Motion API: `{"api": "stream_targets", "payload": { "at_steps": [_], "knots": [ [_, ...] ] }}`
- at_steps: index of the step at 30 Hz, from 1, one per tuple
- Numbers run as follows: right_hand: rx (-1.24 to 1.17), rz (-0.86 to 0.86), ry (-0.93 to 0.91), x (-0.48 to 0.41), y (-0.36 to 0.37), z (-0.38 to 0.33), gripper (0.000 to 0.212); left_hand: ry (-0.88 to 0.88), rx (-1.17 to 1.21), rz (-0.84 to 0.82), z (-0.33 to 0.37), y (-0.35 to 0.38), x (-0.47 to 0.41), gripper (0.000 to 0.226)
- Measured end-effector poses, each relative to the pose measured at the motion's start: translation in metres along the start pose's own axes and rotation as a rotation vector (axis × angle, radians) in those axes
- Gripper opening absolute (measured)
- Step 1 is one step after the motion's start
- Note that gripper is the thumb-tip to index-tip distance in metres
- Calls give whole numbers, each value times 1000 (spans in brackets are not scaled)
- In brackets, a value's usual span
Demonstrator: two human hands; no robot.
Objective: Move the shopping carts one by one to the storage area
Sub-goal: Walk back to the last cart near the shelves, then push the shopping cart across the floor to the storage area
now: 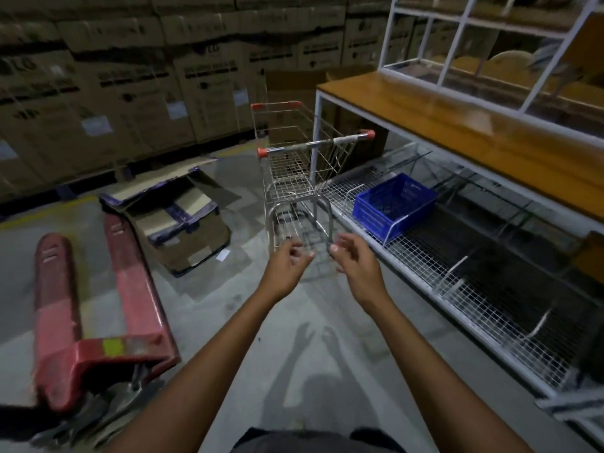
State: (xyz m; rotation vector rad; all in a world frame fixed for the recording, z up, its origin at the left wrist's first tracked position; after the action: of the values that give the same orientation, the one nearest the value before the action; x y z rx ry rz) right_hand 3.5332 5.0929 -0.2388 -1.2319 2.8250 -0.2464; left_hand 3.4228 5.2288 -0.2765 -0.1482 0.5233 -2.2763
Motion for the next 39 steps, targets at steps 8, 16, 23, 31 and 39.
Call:
{"api": "stream_targets", "payload": {
  "at_steps": [8, 16, 23, 31, 39],
  "knots": [
    [-75, -10, -170, -160, -15, -58, 47, -162, -162, -159, -60, 9, -148, 58],
    [-57, -112, -137, -360, -26, -29, 47, -37, -258, 62, -45, 9, -329, 33],
    [169, -213, -68, -524, -39, -5, 42, 106, -514, 296, -15, 4, -471, 41],
    [1127, -505, -170, -650, -33, 51, 103, -175, -905, -91, -73, -9, -544, 108],
    [1381, -672, -58, -678, -15, 49, 119, -318, -934, -286, -87, -21, -566, 128]
  ]
}}
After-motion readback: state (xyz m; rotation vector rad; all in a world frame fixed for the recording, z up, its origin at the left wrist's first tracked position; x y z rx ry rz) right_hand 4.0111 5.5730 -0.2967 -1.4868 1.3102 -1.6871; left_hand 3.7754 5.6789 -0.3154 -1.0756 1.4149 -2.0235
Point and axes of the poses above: each hand's wrist, its own x-axis away from the middle knuckle, its own y-axis out of the palm, z = x × y, the point moved 2 cm from there along -x, towards the middle knuckle, and after that the axes turned 3 degrees about y, right-handed, at the moved point
